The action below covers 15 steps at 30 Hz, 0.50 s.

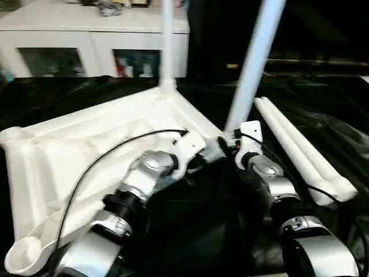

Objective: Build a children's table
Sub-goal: Rotate leg to tighten

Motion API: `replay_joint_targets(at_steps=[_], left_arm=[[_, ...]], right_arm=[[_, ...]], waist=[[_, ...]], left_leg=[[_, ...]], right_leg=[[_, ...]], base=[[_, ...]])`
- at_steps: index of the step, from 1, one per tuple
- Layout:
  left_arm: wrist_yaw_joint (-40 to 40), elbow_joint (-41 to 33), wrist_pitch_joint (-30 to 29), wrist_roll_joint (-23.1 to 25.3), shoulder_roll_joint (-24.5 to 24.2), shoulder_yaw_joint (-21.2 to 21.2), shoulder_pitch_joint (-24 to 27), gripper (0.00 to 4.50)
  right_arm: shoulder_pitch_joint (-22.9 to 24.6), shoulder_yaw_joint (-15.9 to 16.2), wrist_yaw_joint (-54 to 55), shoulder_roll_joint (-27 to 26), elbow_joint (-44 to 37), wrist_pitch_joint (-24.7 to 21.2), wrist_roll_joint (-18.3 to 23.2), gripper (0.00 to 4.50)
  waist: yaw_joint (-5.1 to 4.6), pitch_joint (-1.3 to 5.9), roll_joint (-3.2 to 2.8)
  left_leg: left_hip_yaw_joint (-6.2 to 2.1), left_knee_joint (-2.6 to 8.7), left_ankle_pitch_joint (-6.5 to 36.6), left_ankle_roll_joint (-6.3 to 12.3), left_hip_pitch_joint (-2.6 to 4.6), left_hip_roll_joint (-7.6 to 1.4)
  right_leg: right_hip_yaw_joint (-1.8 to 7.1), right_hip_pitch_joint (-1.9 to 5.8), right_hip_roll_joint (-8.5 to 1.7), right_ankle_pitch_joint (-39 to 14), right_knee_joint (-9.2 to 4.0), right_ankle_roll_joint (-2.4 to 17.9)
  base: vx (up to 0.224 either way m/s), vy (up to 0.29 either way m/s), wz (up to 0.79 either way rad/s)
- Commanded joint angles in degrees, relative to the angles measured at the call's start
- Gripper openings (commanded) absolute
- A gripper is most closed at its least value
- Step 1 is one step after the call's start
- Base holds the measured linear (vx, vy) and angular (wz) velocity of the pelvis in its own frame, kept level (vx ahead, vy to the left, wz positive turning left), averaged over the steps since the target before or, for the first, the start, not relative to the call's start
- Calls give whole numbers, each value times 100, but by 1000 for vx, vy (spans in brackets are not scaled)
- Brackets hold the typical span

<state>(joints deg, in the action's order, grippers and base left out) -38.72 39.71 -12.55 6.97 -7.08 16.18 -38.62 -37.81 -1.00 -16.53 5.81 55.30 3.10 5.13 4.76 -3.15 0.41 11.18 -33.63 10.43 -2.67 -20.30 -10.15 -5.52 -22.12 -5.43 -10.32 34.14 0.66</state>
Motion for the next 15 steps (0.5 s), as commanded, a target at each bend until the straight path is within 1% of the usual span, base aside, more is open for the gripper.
replay_joint_targets(at_steps=[1,2,3,4,5,6,7,8,9,10,11,12,13,14,15], left_arm=[[-157,27,344,-47,-139,-61,81,0],[-236,-4,356,-55,-199,-58,102,0],[-380,-51,408,-72,-310,-53,138,0],[-431,-63,424,-79,-350,-53,148,0],[-550,-78,535,-104,-414,-49,167,0],[-762,-113,666,-152,-533,-50,197,0],[-780,-116,676,-156,-543,-50,199,0],[-1075,-189,847,-231,-695,-31,248,0],[-1118,-202,863,-242,-714,-28,256,0],[-1279,-265,867,-283,-787,-11,288,0],[-1654,-414,914,-363,-935,46,364,0],[-1794,-476,896,-388,-993,68,392,0],[-2021,-578,933,-443,-1072,102,440,0],[-2149,-646,927,-489,-1113,116,469,0],[-2392,-790,881,-580,-1186,147,524,0]], right_arm=[[76,120,-411,108,-192,-13,59,378],[118,161,-550,197,-302,-49,47,387],[206,239,-838,366,-506,-139,23,399],[238,270,-948,431,-580,-176,12,403],[307,323,-1151,541,-715,-258,8,411],[456,395,-1552,749,-988,-382,15,411],[469,402,-1586,767,-1012,-393,16,411],[654,487,-2085,1026,-1349,-477,44,411],[677,499,-2148,1061,-1393,-485,47,411],[752,528,-2379,1179,-1544,-517,84,411],[852,565,-2775,1373,-1812,-591,196,411],[885,585,-2934,1443,-1928,-632,242,411],[924,625,-3139,1535,-2078,-683,297,411],[945,652,-3254,1584,-2174,-714,321,411],[976,704,-3489,1662,-2348,-812,398,411]], waist=[[16,350,116],[29,355,122],[44,354,131],[61,358,126],[64,365,137],[67,378,132],[79,377,137],[77,390,140],[105,392,130],[100,401,133],[112,434,136],[117,451,137],[115,439,134],[116,432,138],[129,425,127]], left_leg=[[-194,438,1565,177,-1,-311],[-175,423,1515,201,19,-310],[-173,424,1430,254,3,-310],[-165,419,1392,270,8,-318],[-163,414,1295,293,2,-322],[-159,407,1171,325,-15,-321],[-155,403,1115,364,-23,-315],[-143,387,1003,397,-15,-327],[-139,367,941,461,-29,-323],[-140,366,872,483,-39,-326],[-140,338,670,559,-67,-320],[-131,314,455,670,-74,-324],[-118,300,382,766,-84,-314],[-105,293,388,809,-87,-324],[-106,296,433,810,-76,-324]], right_leg=[[294,194,-460,-2534,-533,723],[312,181,-460,-2441,-528,766],[313,198,-452,-2321,-512,803],[321,193,-454,-2244,-504,809],[325,197,-452,-2076,-472,878],[327,209,-440,-1865,-436,933],[325,223,-424,-1754,-437,930],[336,207,-424,-1478,-389,1025],[338,227,-427,-1346,-377,1047],[339,235,-429,-1232,-352,1088],[333,256,-419,-903,-299,1165],[334,248,-410,-508,-237,1286],[321,236,-390,-341,-224,1386],[319,227,-392,-331,-222,1438],[312,226,-388,-404,-230,1439]], base=[[0,0,0],[0,0,0],[0,0,0],[0,0,0],[0,0,0],[0,0,0],[0,0,0],[0,0,0],[0,0,0],[0,0,0],[0,0,0],[0,0,0],[0,0,0],[0,0,0],[0,0,0]])
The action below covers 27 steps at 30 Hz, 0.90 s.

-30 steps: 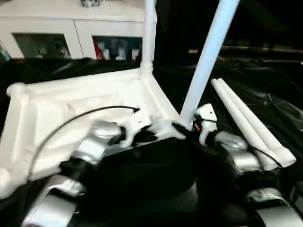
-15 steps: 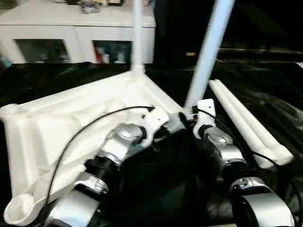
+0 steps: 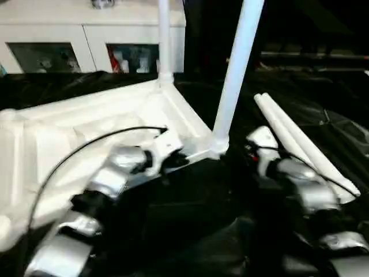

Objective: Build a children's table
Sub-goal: Rotate leg to tighten

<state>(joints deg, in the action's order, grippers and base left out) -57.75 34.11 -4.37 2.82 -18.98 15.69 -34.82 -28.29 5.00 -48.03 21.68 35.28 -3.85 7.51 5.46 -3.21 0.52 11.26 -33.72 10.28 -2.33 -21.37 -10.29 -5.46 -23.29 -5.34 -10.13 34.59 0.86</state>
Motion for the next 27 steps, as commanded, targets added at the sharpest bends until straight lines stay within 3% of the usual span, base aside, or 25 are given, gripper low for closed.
replay_joint_targets(at_steps=[1,4,6,10,12,18,27], left_arm=[[-659,-342,26,-237,-41,222,186,0],[-854,-474,-28,-259,-117,286,228,0],[-1005,-538,-56,-284,-165,333,255,0],[-1096,-621,-96,-308,-202,342,290,0],[-1123,-674,-124,-300,-223,336,305,0],[-1089,-683,-145,-272,-228,336,300,0],[-1073,-749,-193,-268,-240,332,349,0]], right_arm=[[33,145,-498,120,-445,-203,213,411],[35,268,-813,206,-600,-303,223,411],[42,348,-1029,258,-718,-378,199,411],[46,494,-1231,338,-826,-474,109,411],[35,570,-1252,378,-839,-512,38,411],[-46,560,-1224,328,-716,-518,-10,351],[-78,609,-1235,232,-659,-548,4,284]], waist=[[60,429,124],[100,393,101],[139,372,111],[140,357,123],[135,361,131],[132,372,169],[130,368,167]], left_leg=[[-112,307,480,777,27,-327],[-102,327,771,637,63,-350],[-101,351,1028,417,113,-363],[-124,383,1210,217,105,-356],[-134,383,1180,193,90,-351],[-129,365,963,245,72,-341],[-134,367,1021,207,81,-345]], right_leg=[[311,348,-406,-475,-272,1419],[320,299,-407,-981,-333,1365],[336,260,-418,-1399,-385,1266],[349,274,-434,-1737,-411,1091],[350,285,-441,-1774,-410,1047],[346,297,-431,-1441,-374,1104],[349,296,-440,-1548,-381,1093]], base=[[0,0,0],[0,0,0],[0,0,0],[0,0,0],[0,0,0],[0,0,0],[0,0,0]])
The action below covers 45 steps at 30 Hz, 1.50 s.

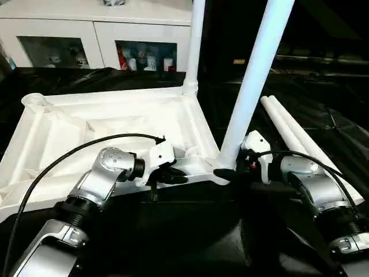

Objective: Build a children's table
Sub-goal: Rotate leg to tighten

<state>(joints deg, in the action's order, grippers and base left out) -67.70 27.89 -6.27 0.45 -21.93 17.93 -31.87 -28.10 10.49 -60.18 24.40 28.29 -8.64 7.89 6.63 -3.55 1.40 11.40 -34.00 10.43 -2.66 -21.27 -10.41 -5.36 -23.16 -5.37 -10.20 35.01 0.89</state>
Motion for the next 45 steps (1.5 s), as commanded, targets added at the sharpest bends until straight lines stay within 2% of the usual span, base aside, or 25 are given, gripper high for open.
replay_joint_targets(at_steps=[1,4,5,6,8,11,13,14,15,19,20,21,22,23,26,27,28,32,35,37,39,40,42,43,45], left_arm=[[-90,-128,1,-29,39,109,64,0],[-61,-114,0,-22,34,99,77,0],[474,129,-2,184,150,49,-6,0],[474,129,-2,184,150,49,-6,0],[1160,480,-83,472,313,36,-139,0],[1695,696,-276,487,629,-62,-241,0],[2389,895,-616,444,1126,-202,-381,0],[2642,965,-749,434,1294,-252,-428,0],[2802,1024,-844,456,1400,-264,-463,0],[3173,1238,-920,690,1763,-102,-557,0],[3148,1257,-844,749,1789,-46,-560,0],[3145,1255,-841,749,1788,-45,-559,0],[3118,1227,-819,746,1775,-46,-548,0],[3102,1228,-755,773,1734,-52,-555,0],[3036,1180,-737,766,1649,-67,-546,0],[2996,1159,-691,767,1603,-56,-539,0],[2904,1115,-645,757,1507,-55,-523,0],[2405,977,-336,680,1086,-121,-443,0],[2044,892,-120,576,896,-124,-378,0],[1685,758,-87,448,707,-124,-302,0],[1266,625,92,343,505,-65,-224,0],[1045,536,105,285,405,-39,-185,0],[599,366,178,173,236,19,-116,0],[379,263,132,99,168,38,-83,0],[183,163,64,13,132,38,-67,0]], right_arm=[[-92,71,-10,-56,51,-66,-42,284],[-64,74,97,-91,108,-63,-93,279],[-10,8,671,-211,310,-65,-277,278],[-10,8,671,-211,310,-65,-277,278],[-2,-244,1701,-521,642,-274,-384,278],[-31,-613,2793,-974,991,-509,-302,277],[-130,-880,3954,-1418,1422,-477,-313,277],[-180,-951,4268,-1550,1568,-460,-307,277],[-227,-975,4417,-1631,1664,-435,-309,277],[-455,-864,4882,-1961,1937,-226,-503,277],[-492,-765,4790,-2014,1930,-102,-577,277],[-494,-763,4776,-2016,1926,-94,-575,277],[-504,-748,4640,-2032,1893,-14,-549,277],[-548,-869,4532,-2064,1910,106,-424,333],[-582,-961,4466,-2059,1900,210,-323,353],[-597,-969,4459,-2034,1901,253,-330,368],[-597,-936,4280,-1953,1829,281,-330,383],[-403,-521,3163,-1228,1020,44,-456,412],[-271,-408,2672,-877,620,-61,-448,412],[-157,-367,2177,-568,296,-139,-399,412],[-86,-341,1792,-310,77,-144,-359,412],[-51,-296,1590,-172,-40,-135,-334,412],[12,-160,1203,70,-253,-145,-310,412],[60,-74,956,180,-387,-182,-273,412],[90,-14,766,243,-498,-233,-230,412]], waist=[[15,407,65],[10,407,76],[-1,403,79],[-6,393,73],[-55,353,65],[-105,349,29],[-159,311,24],[-216,288,8],[-237,287,9],[-296,313,-1],[-301,313,-56],[-317,317,-55],[-324,324,-34],[-317,330,3],[-322,331,10],[-349,337,26],[-344,349,31],[-291,346,66],[-270,380,84],[-230,371,101],[-208,363,104],[-201,372,72],[-175,373,69],[-142,401,79],[-106,421,84]], left_leg=[[-150,393,980,240,71,-334],[-143,389,945,260,67,-327],[-140,389,967,244,69,-329],[-144,396,986,219,72,-327],[-177,442,1476,-18,137,-317],[-216,473,1894,-212,174,-326],[-218,486,2157,-281,194,-317],[-263,435,2670,-365,336,-276],[-267,424,2770,-339,363,-270],[-315,476,2942,-229,351,-277],[-326,504,3088,-240,382,-294],[-333,513,3121,-242,376,-293],[-339,526,3117,-238,352,-296],[-333,537,3031,-202,331,-290],[-330,543,2854,-120,275,-288],[-342,563,2744,-105,213,-295],[-352,569,2655,-100,179,-300],[-311,553,2351,14,169,-296],[-297,564,1810,102,81,-309],[-249,542,1666,206,122,-325],[-241,530,1661,230,119,-317],[-247,528,1633,212,117,-326],[-237,519,1572,208,122,-323],[-213,499,1450,234,148,-333],[-182,459,984,373,122,-328]], right_leg=[[339,286,-436,-1481,-412,1104],[338,289,-428,-1372,-403,1144],[341,283,-428,-1410,-410,1145],[339,271,-426,-1460,-419,1135],[326,246,-436,-2358,-541,888],[315,218,-447,-2700,-590,755],[305,182,-443,-2984,-641,696],[209,124,-461,-3792,-762,466],[186,126,-465,-3912,-820,411],[73,197,-444,-3786,-914,199],[74,181,-447,-3617,-928,220],[68,196,-446,-3540,-924,233],[71,217,-451,-3472,-914,244],[111,206,-471,-3363,-889,302],[145,226,-504,-3348,-867,372],[148,266,-505,-3315,-840,375],[153,294,-516,-3281,-818,375],[191,287,-519,-3269,-828,360],[215,341,-515,-2761,-751,474],[251,291,-495,-2438,-719,633],[259,293,-502,-2528,-711,693],[272,292,-508,-2489,-688,715],[288,273,-472,-2275,-646,785],[305,284,-467,-1957,-599,887],[325,299,-431,-1073,-476,1202]], base=[[0,0,0],[0,0,0],[0,0,0],[0,0,0],[0,0,0],[0,0,0],[0,0,0],[0,0,0],[0,0,0],[0,0,0],[0,0,0],[0,0,0],[0,0,0],[0,0,0],[0,0,0],[0,0,0],[0,0,0],[0,0,0],[0,0,0],[0,0,0],[0,0,0],[0,0,0],[30,-15,2],[73,-29,6],[76,-27,5]])
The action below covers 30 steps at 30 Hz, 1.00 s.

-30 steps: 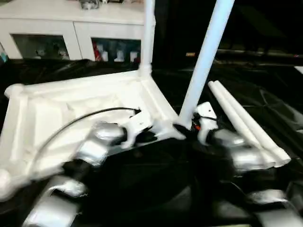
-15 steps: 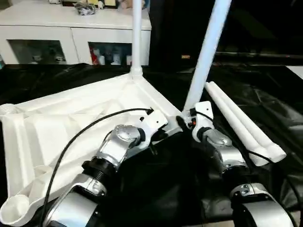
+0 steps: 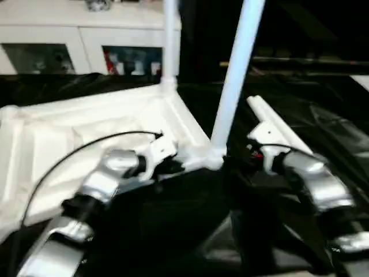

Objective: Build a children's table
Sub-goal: Rotate leg to tighten

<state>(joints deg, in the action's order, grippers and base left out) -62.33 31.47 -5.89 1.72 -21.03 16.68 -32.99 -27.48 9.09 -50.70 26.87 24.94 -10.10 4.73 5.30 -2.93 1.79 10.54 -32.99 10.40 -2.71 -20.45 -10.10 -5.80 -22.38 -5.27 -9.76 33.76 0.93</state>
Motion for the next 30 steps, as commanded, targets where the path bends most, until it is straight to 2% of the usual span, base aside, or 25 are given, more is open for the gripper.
replay_joint_targets(at_steps=[1,2,3,4,5,7,8,10,13,15,19,21,23,26,30], left_arm=[[-433,-241,9,-151,30,166,47,0],[-507,-277,-1,-186,19,169,41,0],[-532,-287,-4,-198,14,174,41,0],[-560,-300,-8,-212,9,180,42,0],[-606,-321,-22,-239,5,195,40,0],[-630,-325,-19,-250,18,209,37,0],[-643,-333,-23,-255,25,214,39,0],[-666,-364,-43,-268,33,218,49,0],[-707,-423,-95,-271,54,218,60,0],[-716,-425,-99,-262,60,219,54,0],[-715,-416,-94,-256,56,212,47,0],[-719,-417,-94,-256,41,211,49,0],[-722,-424,-107,-251,37,210,50,0],[-733,-431,-119,-248,32,212,60,0],[-750,-421,-126,-242,38,228,63,0]], right_arm=[[38,149,-278,14,-219,-131,115,412],[39,168,-379,31,-268,-182,140,412],[44,181,-423,37,-290,-198,143,412],[51,199,-475,43,-315,-215,146,412],[65,264,-623,46,-353,-253,164,412],[84,355,-793,48,-359,-226,155,412],[81,378,-829,40,-339,-206,146,412],[61,388,-837,22,-292,-207,142,412],[-80,366,-764,-90,-59,-153,81,412],[-157,316,-718,-159,45,-163,108,386],[-186,293,-795,-178,33,-205,175,359],[-181,291,-828,-178,25,-200,207,334],[-173,288,-851,-180,38,-177,213,328],[-147,282,-898,-183,40,-157,236,292],[-126,255,-910,-183,57,-171,263,281]], waist=[[26,370,62],[68,435,61],[68,435,61],[94,452,54],[121,431,53],[167,405,60],[183,383,55],[179,356,53],[149,321,55],[116,323,50],[110,340,70],[115,350,69],[119,361,78],[119,361,67],[118,361,54]], left_leg=[[-95,340,866,410,9,-348],[-83,273,363,578,1,-339],[-83,273,363,578,1,-339],[-74,232,29,738,-9,-331],[-61,216,-49,863,-22,-324],[-47,223,236,863,-10,-340],[-65,252,519,701,-14,-354],[-75,285,838,485,3,-359],[-93,327,1192,254,12,-356],[-115,348,1372,111,33,-358],[-115,341,1199,128,8,-355],[-113,330,1058,176,-3,-352],[-102,308,888,255,-15,-343],[-99,304,863,279,-10,-346],[-99,304,910,263,-3,-349]], right_leg=[[367,248,-437,-903,-304,1261],[370,269,-416,-62,-170,1450],[370,269,-416,-62,-170,1450],[364,254,-389,485,-100,1596],[362,245,-382,635,-91,1664],[366,233,-407,217,-133,1639],[368,243,-420,-350,-184,1505],[371,227,-424,-909,-250,1354],[374,215,-432,-1573,-328,1152],[380,207,-445,-1910,-364,1024],[388,228,-433,-1573,-323,1025],[387,236,-431,-1350,-293,1084],[385,249,-425,-1068,-257,1172],[380,247,-424,-1021,-256,1216],[380,247,-421,-1045,-259,1235]], base=[[70,-19,2],[70,-19,2],[59,-10,2],[0,0,0],[0,0,0],[0,0,0],[0,0,0],[0,0,0],[0,0,0],[0,0,0],[0,0,0],[0,0,0],[0,0,0],[0,0,0],[0,0,0]])
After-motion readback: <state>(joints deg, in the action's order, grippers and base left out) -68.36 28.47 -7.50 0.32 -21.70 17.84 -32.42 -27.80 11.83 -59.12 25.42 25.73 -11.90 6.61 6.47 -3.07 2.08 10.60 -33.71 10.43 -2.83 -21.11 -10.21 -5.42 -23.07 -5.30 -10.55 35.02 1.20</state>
